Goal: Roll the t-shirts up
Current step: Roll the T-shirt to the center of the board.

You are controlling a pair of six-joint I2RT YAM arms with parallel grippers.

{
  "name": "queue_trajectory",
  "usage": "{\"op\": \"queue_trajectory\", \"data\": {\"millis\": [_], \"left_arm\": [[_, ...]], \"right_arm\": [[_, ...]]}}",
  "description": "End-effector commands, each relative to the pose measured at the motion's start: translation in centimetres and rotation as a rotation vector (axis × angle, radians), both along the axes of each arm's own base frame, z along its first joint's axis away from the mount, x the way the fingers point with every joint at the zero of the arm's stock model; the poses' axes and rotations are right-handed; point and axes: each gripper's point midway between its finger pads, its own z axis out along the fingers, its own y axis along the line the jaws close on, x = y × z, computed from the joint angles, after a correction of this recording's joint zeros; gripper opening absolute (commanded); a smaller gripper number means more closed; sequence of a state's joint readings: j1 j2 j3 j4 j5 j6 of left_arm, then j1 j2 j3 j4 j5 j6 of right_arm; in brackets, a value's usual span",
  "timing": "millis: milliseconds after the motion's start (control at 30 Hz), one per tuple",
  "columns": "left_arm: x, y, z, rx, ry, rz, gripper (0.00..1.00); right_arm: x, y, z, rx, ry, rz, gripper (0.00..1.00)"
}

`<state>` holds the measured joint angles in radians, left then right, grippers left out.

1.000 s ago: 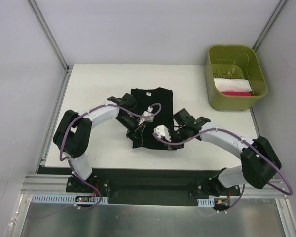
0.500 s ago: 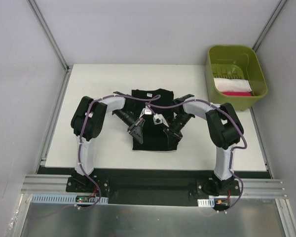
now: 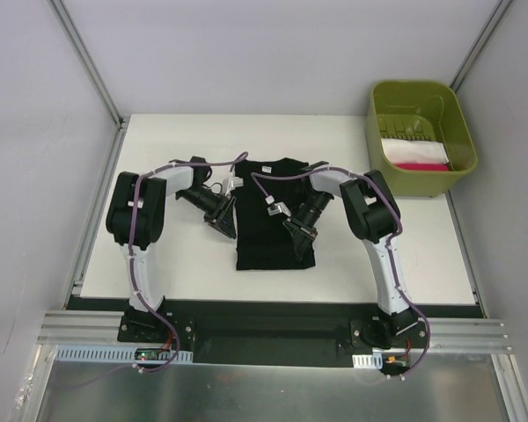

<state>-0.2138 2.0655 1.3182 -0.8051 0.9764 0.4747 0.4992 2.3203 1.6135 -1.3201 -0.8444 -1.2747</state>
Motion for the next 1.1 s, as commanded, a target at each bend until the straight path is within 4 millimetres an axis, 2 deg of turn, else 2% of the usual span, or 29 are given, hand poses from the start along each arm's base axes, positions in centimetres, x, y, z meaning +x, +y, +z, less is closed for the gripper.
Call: {"op": "queue_trajectory", "data": {"millis": [0,33,67,100,133,167,200,233,267,300,333,400,433,467,533,600,633,800,1067], "left_arm": [[1.0,0.8,4.1,0.063,-0.255,0.026,0.35],[1.0,1.1,4.5,0.079,-0.292,0.036,0.35],[0.5,2.1,4.0,0.138,-0.318,0.048,0.36],[1.3,2.4,5.9,0.147,-0.438,0.073,0.37],[1.3,2.9,6.4,0.174,-0.488,0.093,0.38],[1.1,4.1,5.9,0.247,-0.541,0.107,0.42],[2.0,4.3,8.9,0.244,-0.734,0.118,0.45],[0.8,3.9,8.6,0.254,-0.81,0.069,0.47],[0.5,3.7,9.3,0.264,-0.911,0.025,0.56],[0.4,3.4,11.6,0.253,-1.098,-0.035,0.61],[-2.1,1.6,10.3,0.222,-1.143,-0.163,0.63],[-3.8,0.7,10.1,0.208,-1.274,-0.291,0.64],[-4.4,0.3,8.6,0.207,-1.339,-0.377,0.64],[-5.3,-1.0,8.2,0.181,-1.398,-0.444,0.64],[-5.2,-1.9,7.3,0.181,-1.492,-0.49,0.64],[-5.9,-3.0,6.2,0.155,-1.52,-0.567,0.64],[-6.3,-3.3,5.4,0.146,-1.523,-0.591,0.64],[-7.1,-5.1,4.0,0.085,-1.536,-0.654,0.64],[-6.9,-5.6,0.5,0.106,-1.489,-0.769,0.61]], "right_arm": [[-1.1,-1.0,1.6,-0.174,0.186,-0.04,0.06],[-0.7,-0.7,1.4,-0.185,0.186,-0.046,0.06],[-0.4,-0.7,1.2,-0.2,0.199,-0.06,0.06],[-0.3,-0.6,1.4,-0.212,0.224,-0.076,0.06],[-0.2,-0.9,0.9,-0.233,0.252,-0.093,0.06],[0.4,-0.8,0.9,-0.234,0.251,-0.109,0.05],[0.6,-0.8,0.5,-0.263,0.281,-0.139,0.05],[1.1,-1.1,0.4,-0.272,0.294,-0.169,0.05],[1.4,-1.1,0.2,-0.28,0.306,-0.189,0.04],[1.5,-1.0,0.2,-0.286,0.323,-0.209,0.04],[1.6,-1.0,0.2,-0.286,0.326,-0.214,0.04],[1.6,-1.1,0.1,-0.288,0.325,-0.212,0.05],[1.6,-1.1,0.1,-0.29,0.326,-0.215,0.04],[1.6,-1.1,0.0,-0.296,0.332,-0.216,0.05],[1.6,-1.1,-0.2,-0.313,0.338,-0.218,0.05],[1.6,-1.1,-0.4,-0.324,0.341,-0.214,0.05],[1.5,-1.1,-0.4,-0.323,0.338,-0.21,0.05],[1.5,-1.1,-0.5,-0.333,0.341,-0.208,0.05],[1.7,-1.0,-0.2,-0.322,0.374,-0.214,0.05]]}}
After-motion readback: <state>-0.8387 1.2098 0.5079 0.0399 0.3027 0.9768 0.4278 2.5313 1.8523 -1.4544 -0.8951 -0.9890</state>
